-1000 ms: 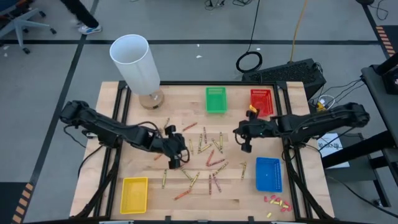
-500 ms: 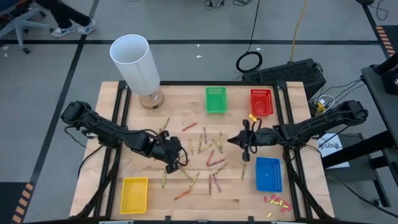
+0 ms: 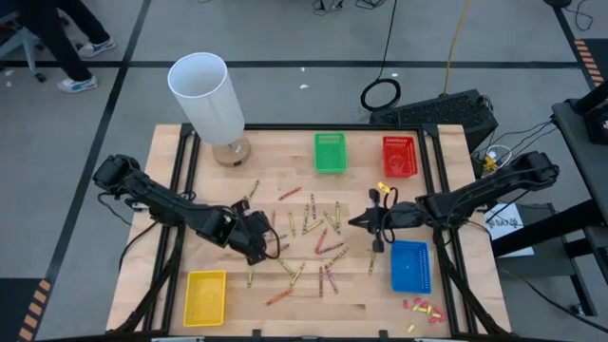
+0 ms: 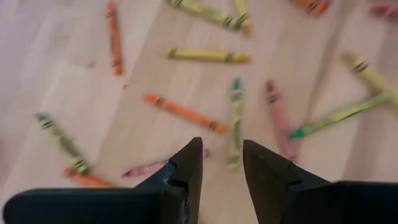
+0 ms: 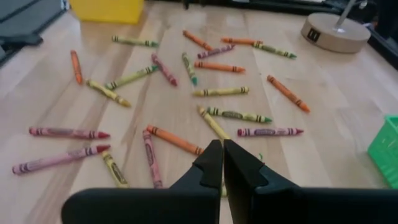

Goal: Sort crayons
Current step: Put the red crayon into the green bin

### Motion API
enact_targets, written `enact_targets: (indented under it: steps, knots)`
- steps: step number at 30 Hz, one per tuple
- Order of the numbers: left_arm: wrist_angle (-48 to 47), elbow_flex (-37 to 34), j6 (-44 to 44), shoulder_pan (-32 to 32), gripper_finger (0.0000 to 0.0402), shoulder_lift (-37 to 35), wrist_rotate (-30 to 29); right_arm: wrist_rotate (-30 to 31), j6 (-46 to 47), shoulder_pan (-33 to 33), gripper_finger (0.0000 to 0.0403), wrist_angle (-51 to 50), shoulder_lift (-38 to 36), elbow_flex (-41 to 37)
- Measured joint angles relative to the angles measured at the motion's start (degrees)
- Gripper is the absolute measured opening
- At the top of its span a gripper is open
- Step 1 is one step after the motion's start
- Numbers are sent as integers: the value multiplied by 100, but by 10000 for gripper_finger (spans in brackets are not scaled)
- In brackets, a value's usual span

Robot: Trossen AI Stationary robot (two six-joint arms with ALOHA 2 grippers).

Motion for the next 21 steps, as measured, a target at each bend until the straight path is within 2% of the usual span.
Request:
enact_targets:
  steps: [5,9,15,21]
  knots:
    - [-296,0,-64,102,112,115,6,2,46,0,0,24,272,0]
    - [-291,0,703,95,112,328,-43,4,39,0,0,310,445,0]
    - [-295,0,1231,162,112,716,-783,-2,27,0,0,618,529,2]
    - [-309,0,1297,171,112,935,-527,4,29,-2,0,629,529,2]
